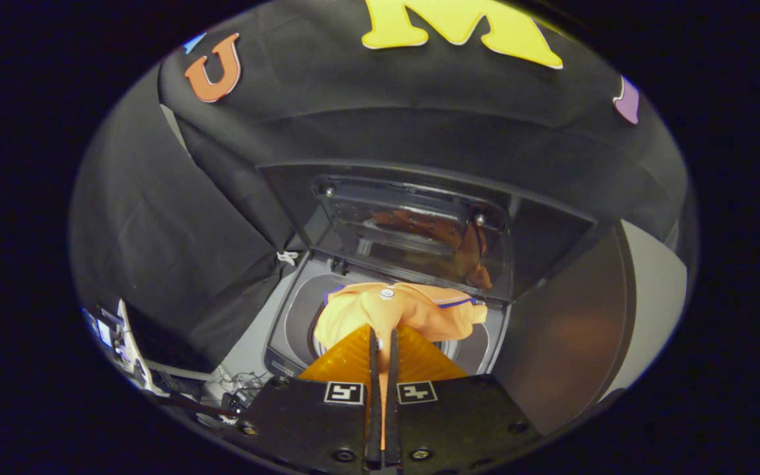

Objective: Put the clothes into the washing machine and then close the washing machine lid.

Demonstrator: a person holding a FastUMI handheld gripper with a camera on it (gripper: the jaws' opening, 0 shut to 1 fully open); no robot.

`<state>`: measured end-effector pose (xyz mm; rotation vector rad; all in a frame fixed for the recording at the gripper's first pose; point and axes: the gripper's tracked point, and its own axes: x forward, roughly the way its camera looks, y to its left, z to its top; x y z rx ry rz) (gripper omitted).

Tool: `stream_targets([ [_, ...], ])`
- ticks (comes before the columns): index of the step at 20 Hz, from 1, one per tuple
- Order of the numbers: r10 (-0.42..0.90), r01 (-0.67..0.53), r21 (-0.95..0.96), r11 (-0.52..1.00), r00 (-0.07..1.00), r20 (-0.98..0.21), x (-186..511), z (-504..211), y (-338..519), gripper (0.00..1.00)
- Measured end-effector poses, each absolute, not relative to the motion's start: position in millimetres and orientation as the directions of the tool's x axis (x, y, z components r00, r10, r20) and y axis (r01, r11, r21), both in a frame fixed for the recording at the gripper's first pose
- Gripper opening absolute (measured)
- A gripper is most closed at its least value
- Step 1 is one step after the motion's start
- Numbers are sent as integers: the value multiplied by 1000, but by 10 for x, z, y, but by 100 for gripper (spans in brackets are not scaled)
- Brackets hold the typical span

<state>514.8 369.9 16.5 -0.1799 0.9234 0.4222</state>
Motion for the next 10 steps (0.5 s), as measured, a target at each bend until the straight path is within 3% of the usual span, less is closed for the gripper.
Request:
stream_targets([
  [10,265,-425,29,905,509,-819,5250,-395,3857,6],
])
